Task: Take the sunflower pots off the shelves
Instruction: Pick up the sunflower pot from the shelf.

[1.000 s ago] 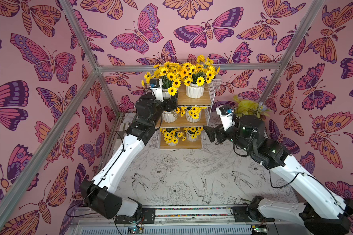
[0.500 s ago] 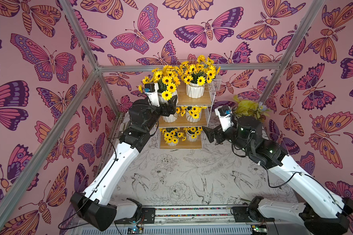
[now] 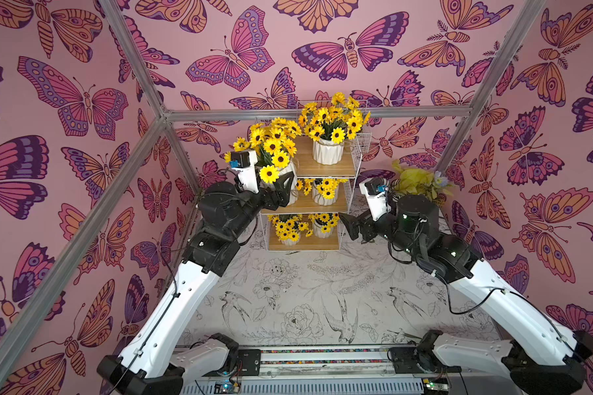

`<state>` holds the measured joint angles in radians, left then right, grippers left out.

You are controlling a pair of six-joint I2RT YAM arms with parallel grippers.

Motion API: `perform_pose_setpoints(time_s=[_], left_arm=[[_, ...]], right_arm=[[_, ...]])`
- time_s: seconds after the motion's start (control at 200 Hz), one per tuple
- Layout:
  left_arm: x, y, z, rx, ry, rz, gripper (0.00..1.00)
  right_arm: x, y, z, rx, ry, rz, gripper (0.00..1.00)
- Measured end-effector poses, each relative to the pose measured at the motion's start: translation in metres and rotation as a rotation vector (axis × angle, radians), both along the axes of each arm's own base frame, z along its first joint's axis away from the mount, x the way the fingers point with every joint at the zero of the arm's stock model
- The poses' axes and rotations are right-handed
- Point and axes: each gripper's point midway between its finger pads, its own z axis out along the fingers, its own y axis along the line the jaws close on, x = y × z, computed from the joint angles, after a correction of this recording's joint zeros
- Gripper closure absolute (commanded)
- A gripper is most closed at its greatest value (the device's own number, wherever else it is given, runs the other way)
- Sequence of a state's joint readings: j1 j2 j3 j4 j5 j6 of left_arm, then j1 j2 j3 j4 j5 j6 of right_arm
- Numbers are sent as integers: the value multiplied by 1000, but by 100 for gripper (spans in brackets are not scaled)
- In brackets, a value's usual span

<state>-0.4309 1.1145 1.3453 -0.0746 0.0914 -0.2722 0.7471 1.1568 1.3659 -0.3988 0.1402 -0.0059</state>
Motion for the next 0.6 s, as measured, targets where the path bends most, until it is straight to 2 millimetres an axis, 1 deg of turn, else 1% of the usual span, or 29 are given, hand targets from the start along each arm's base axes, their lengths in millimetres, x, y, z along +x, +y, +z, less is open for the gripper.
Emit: perform_pose_setpoints(time_s=[0.14, 0.215, 0.345, 0.501, 0.601], left_arm=[[-20, 11, 5, -10, -16, 9, 50], [-30, 20, 2, -11, -18, 36, 50], [-45, 45, -12, 7, 0, 130, 49], [-56, 71, -31, 42, 23, 246, 49], [-62, 89, -47, 60, 42, 325, 49]], right_arm=[[0, 6, -5, -6, 14, 27, 1], [0, 9, -7, -7, 20, 40, 1], [-5, 16, -7, -1, 27, 84, 1], [-13, 27, -7, 7, 33, 166, 1], [-18, 34, -8, 16, 42, 213, 1]])
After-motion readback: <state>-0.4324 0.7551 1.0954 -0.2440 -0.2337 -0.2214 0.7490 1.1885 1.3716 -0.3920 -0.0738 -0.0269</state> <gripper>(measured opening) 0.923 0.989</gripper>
